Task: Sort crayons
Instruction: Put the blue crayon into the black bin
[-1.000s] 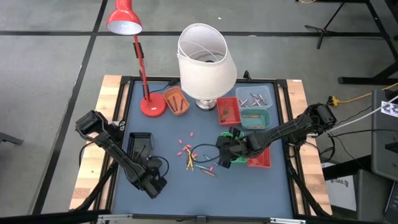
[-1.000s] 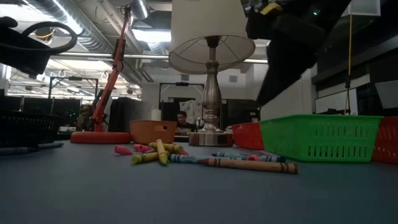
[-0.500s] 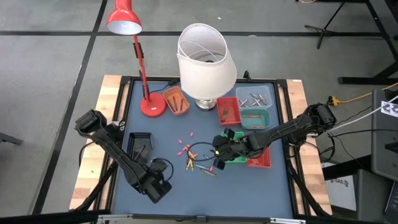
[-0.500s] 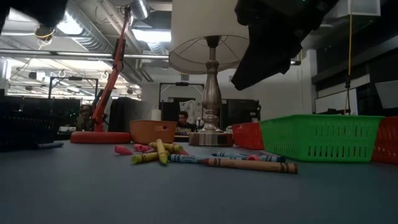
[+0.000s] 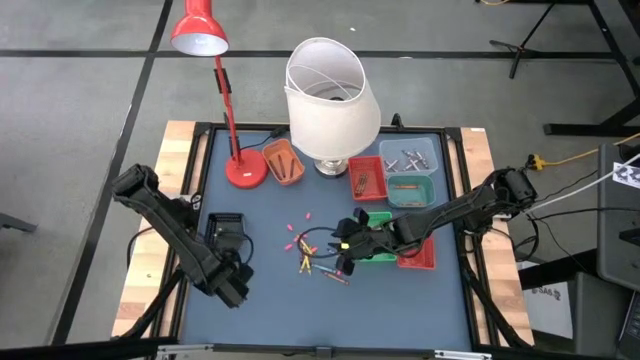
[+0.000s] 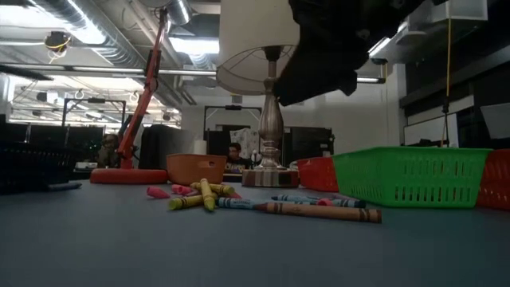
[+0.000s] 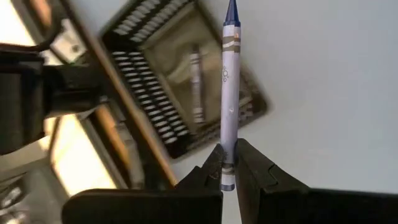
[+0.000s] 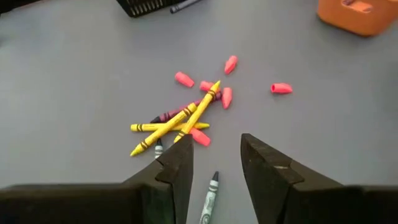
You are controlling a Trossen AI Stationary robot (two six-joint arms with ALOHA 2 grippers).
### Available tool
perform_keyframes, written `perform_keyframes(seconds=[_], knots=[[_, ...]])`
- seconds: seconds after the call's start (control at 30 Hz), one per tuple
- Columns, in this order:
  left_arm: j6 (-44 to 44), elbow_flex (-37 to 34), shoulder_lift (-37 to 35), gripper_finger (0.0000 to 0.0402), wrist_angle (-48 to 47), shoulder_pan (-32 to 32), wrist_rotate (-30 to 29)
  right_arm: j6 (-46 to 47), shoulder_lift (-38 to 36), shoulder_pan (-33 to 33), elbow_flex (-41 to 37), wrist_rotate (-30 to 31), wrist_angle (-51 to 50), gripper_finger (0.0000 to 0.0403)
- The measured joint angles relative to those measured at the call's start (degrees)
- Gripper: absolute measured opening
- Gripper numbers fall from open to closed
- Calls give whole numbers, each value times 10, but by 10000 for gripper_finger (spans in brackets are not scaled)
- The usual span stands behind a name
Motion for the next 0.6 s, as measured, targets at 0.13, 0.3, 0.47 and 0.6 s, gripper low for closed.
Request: perform_keyframes(seconds=[0.13,0.3,0.47,0.6], knots=[[-1,-32,0,4,6,0,5,0,9,0,0,0,29,131],[-1,-76,0,4,13,0,13,0,15,0,0,-15,33,131],[-1,-110,0,7,14,0,13,0,22,0,0,-15,33,131],[-1,-122,0,28,16,0,13,20,30,0,1,-40,32,131]])
